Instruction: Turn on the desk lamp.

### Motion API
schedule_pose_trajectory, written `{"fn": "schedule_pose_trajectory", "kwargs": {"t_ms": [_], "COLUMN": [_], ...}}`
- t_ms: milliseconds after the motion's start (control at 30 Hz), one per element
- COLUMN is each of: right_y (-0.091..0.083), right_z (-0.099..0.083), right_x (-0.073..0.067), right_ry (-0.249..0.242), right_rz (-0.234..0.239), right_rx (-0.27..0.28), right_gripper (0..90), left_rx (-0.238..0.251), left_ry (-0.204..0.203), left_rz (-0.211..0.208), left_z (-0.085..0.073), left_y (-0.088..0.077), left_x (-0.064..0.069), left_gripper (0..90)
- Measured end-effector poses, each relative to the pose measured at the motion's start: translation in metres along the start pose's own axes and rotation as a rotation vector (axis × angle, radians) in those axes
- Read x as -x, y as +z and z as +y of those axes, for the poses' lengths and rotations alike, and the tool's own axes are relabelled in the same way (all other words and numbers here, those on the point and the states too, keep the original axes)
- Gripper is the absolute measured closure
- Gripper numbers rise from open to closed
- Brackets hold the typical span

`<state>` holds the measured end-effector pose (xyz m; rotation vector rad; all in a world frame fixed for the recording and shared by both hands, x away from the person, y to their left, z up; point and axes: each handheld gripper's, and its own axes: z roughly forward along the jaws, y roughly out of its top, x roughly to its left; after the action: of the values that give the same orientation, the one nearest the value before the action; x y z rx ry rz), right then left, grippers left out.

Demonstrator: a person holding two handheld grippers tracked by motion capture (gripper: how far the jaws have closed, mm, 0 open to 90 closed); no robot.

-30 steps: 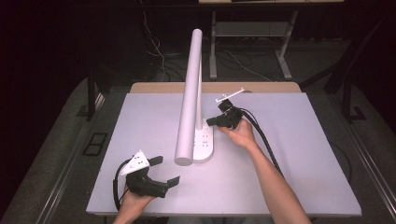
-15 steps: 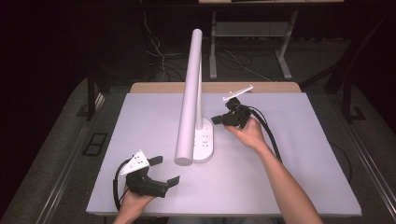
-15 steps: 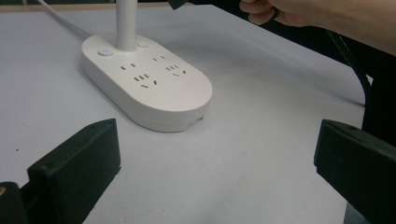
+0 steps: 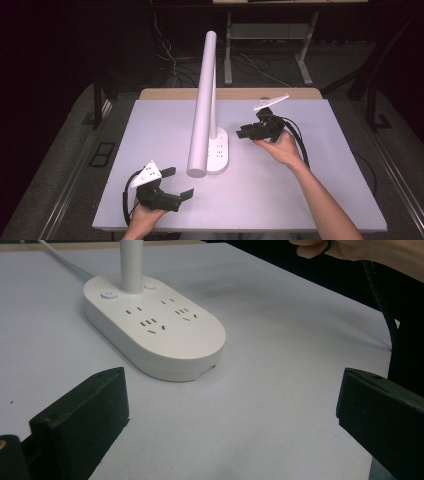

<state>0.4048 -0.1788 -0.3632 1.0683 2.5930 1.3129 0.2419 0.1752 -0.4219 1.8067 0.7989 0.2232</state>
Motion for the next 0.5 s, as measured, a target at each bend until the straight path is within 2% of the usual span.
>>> {"fn": "schedule_pose_trajectory", "kwargs": {"t_ms": [167,300,400,433,500], "right_y": [-0.013,-0.021,-0.025,-0.027,-0.032], "right_z": [-0.011,-0.019,-0.026,-0.029,-0.035], "right_x": [0.0,-0.002,-0.004,-0.004,-0.005], "right_ry": [0.022,0.045,0.034,0.026,0.021], "right_rz": [-0.016,-0.035,-0.061,-0.066,-0.07], "right_rx": [0.021,0.012,-0.01,-0.01,0.002], "right_gripper": [35.7,17.7,7.5,0.3,0.5], "left_rx": [0.0,-0.002,0.001,0.001,0.001], "left_ry": [0.001,0.003,-0.002,-0.004,-0.004], "left_rz": [0.002,0.002,0.002,0.003,0.003], "left_z": [0.0,0.0,0.0,0.0,0.0], "left_y": [0.001,0.001,0.0,0.0,0.0], "left_x": [0.0,0.0,0.0,0.0,-0.001], "left_gripper": [0.0,0.0,0.0,0.0,0.0]}}
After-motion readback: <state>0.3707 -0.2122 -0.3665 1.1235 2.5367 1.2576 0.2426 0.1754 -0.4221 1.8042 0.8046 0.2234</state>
